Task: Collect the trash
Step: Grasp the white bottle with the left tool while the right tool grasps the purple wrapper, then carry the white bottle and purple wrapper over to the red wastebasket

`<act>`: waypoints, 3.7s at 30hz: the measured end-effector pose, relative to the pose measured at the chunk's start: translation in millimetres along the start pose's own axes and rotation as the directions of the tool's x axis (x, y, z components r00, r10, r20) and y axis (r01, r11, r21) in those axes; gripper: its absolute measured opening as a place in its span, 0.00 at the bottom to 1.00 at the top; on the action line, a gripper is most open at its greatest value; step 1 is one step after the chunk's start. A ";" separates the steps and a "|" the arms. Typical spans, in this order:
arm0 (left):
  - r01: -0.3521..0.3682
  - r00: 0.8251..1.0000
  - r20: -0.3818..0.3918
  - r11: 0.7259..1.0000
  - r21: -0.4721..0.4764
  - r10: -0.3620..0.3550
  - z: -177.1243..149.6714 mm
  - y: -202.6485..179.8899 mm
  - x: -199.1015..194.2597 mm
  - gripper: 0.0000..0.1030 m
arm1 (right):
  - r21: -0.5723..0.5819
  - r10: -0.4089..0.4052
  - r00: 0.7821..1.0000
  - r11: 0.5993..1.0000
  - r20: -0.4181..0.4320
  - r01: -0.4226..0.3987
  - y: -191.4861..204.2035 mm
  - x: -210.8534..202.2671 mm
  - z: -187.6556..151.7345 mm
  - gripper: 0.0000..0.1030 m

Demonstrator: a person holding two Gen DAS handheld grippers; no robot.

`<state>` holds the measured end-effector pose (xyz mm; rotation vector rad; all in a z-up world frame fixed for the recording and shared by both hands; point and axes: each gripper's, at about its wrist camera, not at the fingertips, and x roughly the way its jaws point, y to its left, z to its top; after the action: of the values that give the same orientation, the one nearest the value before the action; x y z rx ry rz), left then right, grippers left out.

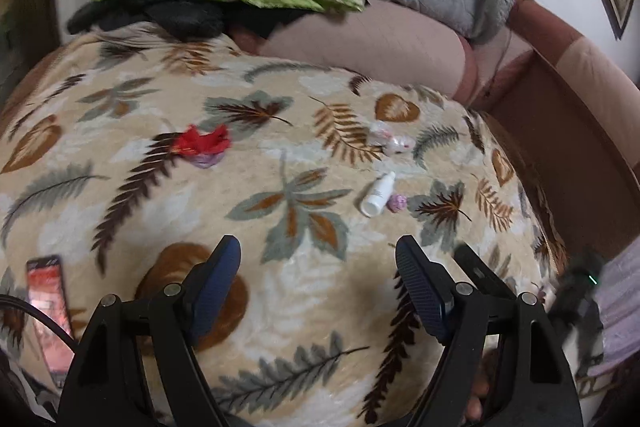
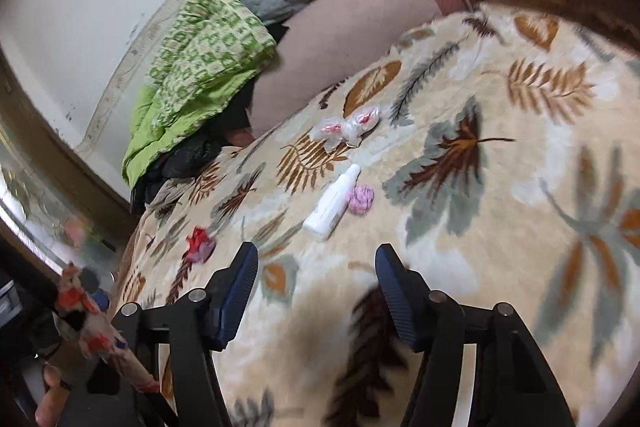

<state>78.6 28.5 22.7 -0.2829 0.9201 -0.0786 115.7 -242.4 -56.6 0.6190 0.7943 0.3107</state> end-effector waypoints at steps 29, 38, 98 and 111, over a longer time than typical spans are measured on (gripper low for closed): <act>-0.025 0.958 -0.277 0.985 0.172 0.072 45.1 -87.2 236.7 0.74 | 0.183 0.031 0.978 0.981 0.204 -0.069 -90.1 34.8 22.6 0.23; -0.125 0.947 -0.254 0.955 0.268 0.195 20.4 -98.9 244.4 0.30 | 0.208 0.062 0.975 0.972 0.212 -0.107 -99.5 36.0 20.3 0.23; 0.306 0.942 0.049 0.910 0.279 -0.331 -168.0 -176.8 -134.4 0.28 | 0.048 -0.119 0.878 0.993 0.463 0.109 -13.6 -371.8 -120.8 0.23; 0.363 0.922 0.000 0.865 0.347 -0.387 -179.4 -223.8 -133.5 0.28 | 0.157 -0.260 0.851 0.965 0.456 0.210 -56.7 -397.7 -129.0 0.23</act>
<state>-132.7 -198.6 84.8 -0.1366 0.7548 -0.5824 -244.2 -426.3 64.4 0.6510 0.4043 -0.1116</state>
